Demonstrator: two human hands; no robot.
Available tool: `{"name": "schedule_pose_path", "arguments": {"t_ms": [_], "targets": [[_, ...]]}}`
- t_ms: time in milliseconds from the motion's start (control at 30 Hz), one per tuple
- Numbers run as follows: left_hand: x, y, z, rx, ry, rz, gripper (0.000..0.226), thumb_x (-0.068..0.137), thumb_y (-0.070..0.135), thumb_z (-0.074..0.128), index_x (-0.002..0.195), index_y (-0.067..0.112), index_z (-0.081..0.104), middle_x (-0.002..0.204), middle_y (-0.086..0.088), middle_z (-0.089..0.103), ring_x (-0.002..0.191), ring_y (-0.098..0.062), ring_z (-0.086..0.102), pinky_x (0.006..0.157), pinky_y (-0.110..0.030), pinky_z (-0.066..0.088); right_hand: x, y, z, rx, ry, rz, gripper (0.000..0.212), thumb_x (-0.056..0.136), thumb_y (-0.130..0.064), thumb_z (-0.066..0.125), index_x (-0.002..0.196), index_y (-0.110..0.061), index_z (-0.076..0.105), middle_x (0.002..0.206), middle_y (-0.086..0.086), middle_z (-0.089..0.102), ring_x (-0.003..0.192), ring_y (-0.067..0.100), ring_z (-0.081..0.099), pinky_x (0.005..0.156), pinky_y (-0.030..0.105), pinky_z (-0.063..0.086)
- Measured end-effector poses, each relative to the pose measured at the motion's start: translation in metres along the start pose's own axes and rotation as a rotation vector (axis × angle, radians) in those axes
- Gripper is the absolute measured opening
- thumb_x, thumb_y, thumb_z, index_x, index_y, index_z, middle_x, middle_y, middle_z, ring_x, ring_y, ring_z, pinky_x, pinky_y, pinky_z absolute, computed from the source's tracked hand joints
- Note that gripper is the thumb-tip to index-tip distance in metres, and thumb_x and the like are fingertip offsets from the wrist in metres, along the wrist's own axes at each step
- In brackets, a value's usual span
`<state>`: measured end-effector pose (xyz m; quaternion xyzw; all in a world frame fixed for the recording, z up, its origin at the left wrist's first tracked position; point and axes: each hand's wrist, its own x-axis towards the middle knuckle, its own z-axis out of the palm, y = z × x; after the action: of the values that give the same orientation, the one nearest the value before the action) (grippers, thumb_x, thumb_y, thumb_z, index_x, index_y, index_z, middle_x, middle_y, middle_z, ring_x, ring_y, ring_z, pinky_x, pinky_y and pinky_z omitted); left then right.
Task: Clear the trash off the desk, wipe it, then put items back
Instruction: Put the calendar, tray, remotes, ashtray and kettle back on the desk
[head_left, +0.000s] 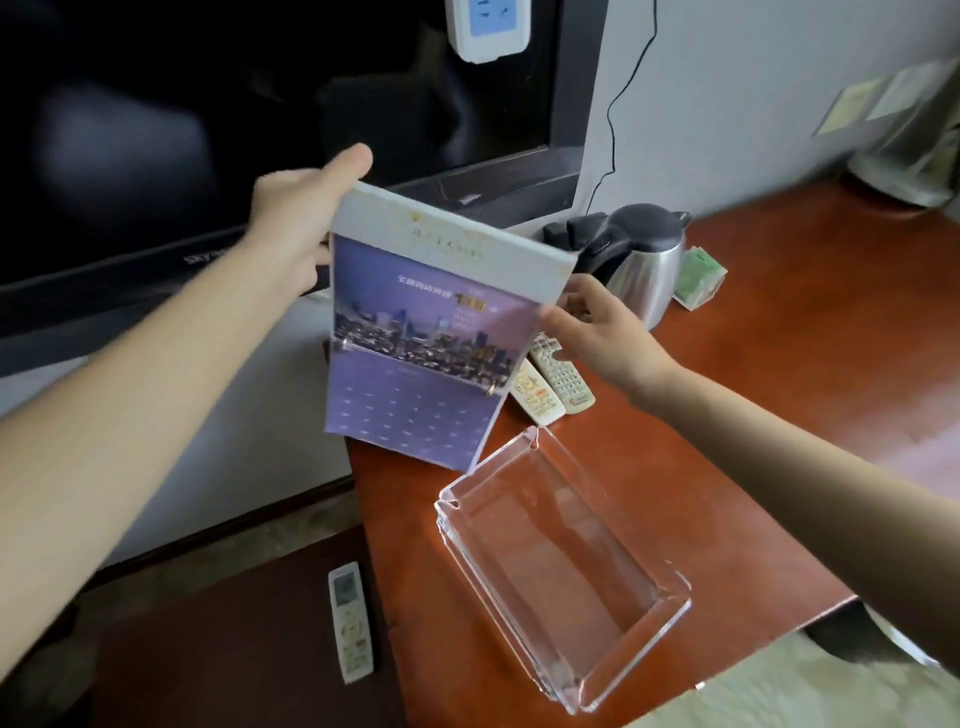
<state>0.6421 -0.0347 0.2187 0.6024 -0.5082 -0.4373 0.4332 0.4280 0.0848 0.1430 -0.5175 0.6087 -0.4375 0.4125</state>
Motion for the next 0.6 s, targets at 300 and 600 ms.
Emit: {"name": "schedule_pose_path", "arguments": {"t_ms": [300, 600], "targets": [[-0.002, -0.052, -0.02, -0.205, 0.003, -0.002, 0.028, 0.089, 0.047, 0.056, 0.076, 0.022, 0.059, 0.082, 0.004, 0.071, 0.085, -0.016, 0.068, 0.08, -0.035, 0.055, 0.056, 0.024, 0.011, -0.004, -0.02, -0.036, 0.027, 0.096, -0.003, 0.04, 0.113, -0.018, 0.054, 0.081, 0.015, 0.058, 0.068, 0.02, 0.057, 0.078, 0.045, 0.053], [-0.025, -0.119, -0.066, -0.081, -0.258, 0.168, 0.04, 0.088, 0.004, 0.055, 0.119, 0.026, 0.042, 0.102, 0.008, 0.068, 0.094, -0.007, 0.065, 0.08, -0.025, 0.053, 0.082, 0.029, 0.038, -0.141, -0.04, -0.185, 0.031, 0.094, -0.003, 0.044, 0.123, -0.015, 0.047, 0.075, -0.007, 0.055, 0.065, 0.002, 0.054, 0.068, 0.021, 0.053]]}}
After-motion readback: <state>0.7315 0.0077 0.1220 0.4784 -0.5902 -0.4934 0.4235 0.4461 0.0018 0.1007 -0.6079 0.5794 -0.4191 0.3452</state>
